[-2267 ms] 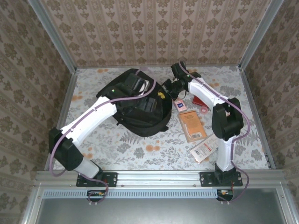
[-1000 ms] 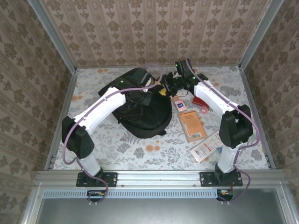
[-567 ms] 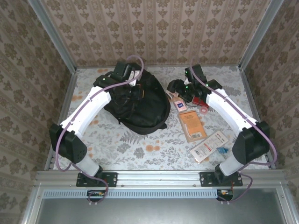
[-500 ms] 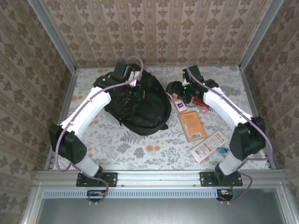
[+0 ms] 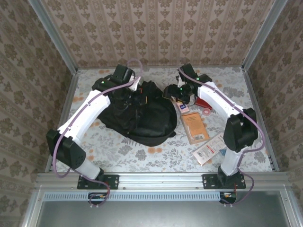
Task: Pack the student bag
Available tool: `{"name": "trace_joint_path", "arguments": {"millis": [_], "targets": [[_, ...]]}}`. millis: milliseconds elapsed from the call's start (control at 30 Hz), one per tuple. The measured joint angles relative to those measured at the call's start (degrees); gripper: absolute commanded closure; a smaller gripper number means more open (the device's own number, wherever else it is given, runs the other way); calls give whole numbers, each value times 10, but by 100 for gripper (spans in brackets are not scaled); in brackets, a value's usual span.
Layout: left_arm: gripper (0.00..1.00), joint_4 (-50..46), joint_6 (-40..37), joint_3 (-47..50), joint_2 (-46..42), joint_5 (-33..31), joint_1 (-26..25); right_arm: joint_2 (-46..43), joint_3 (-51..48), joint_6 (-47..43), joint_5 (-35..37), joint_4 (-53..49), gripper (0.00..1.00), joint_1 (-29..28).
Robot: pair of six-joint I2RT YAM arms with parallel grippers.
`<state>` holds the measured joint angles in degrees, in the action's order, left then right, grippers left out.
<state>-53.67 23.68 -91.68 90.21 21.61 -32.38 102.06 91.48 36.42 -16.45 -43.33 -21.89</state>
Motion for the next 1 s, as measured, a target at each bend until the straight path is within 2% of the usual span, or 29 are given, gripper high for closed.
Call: {"name": "trace_joint_path", "arguments": {"millis": [133, 200, 400, 633, 733, 767, 833, 900, 933, 1000], "targets": [[100, -28, -61, -44, 47, -38, -35, -48, -4, 91, -29, 9, 26, 8], [100, -39, -95, -60, 68, -61, -62, -66, -23, 170, -65, 46, 25, 12], [100, -46, -153, -66, 83, -99, -102, -56, -69, 349, -132, 148, 25, 14], [100, -33, -182, -56, 75, -125, -111, -10, -73, 447, -166, 230, 28, -8], [100, -33, -187, -54, 75, -132, -116, 3, -72, 463, -173, 243, 34, -19], [100, -33, -188, -54, 75, -134, -116, 6, -71, 466, -174, 247, 39, -22], [99, -32, -189, -54, 75, -138, -118, 9, -71, 474, -175, 253, 57, -26], [91, -31, -188, -52, 75, -141, -118, 9, -71, 480, -175, 259, 83, -26], [86, -30, -189, -50, 75, -143, -118, 9, -71, 480, -175, 263, 92, -25], [79, -27, -188, -47, 75, -146, -118, 9, -71, 486, -175, 265, 97, -25]]}}
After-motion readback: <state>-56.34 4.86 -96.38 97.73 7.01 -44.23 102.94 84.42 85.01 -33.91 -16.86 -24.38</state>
